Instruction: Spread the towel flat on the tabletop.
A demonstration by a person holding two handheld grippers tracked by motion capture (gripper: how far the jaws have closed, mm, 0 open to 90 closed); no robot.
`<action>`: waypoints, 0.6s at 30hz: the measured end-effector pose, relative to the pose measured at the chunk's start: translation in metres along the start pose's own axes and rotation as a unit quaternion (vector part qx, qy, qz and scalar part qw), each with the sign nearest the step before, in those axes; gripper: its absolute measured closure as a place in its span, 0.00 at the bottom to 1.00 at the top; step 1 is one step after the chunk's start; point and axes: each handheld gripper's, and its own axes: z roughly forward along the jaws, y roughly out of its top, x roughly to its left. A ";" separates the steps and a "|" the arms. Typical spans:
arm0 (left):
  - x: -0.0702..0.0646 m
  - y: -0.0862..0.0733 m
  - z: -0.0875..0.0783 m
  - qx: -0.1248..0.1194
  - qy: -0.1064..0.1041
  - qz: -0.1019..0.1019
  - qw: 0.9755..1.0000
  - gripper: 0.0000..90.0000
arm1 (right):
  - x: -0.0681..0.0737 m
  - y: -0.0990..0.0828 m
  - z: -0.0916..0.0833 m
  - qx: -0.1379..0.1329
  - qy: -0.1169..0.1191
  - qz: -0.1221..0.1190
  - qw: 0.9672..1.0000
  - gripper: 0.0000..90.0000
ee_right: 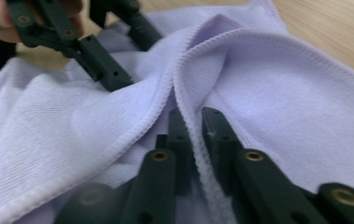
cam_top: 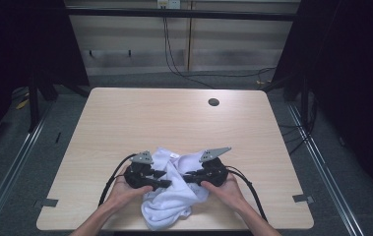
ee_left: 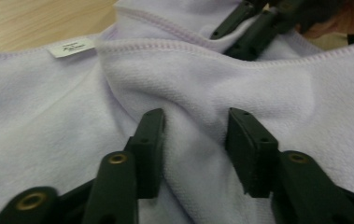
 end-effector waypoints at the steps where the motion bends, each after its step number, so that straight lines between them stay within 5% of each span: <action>1: 0.000 0.000 0.000 0.000 0.000 0.000 1.000 0.69 | 0.000 0.000 0.000 0.000 0.000 0.000 1.000 0.94; 5: -0.004 0.001 -0.006 -0.014 -0.005 -0.009 1.000 0.86 | 0.001 0.000 0.001 0.002 -0.012 0.010 1.000 0.97; 11: -0.004 -0.003 -0.029 -0.055 -0.005 -0.027 0.998 0.88 | -0.005 0.004 -0.023 -0.020 -0.034 0.025 0.999 0.97; 15: -0.002 -0.002 -0.049 -0.094 0.002 -0.033 0.995 0.89 | -0.015 0.005 -0.042 -0.046 -0.053 0.046 0.996 0.98; 18: 0.008 0.001 -0.074 -0.144 0.013 -0.050 0.988 0.90 | -0.022 0.008 -0.062 -0.071 -0.072 0.062 0.993 0.98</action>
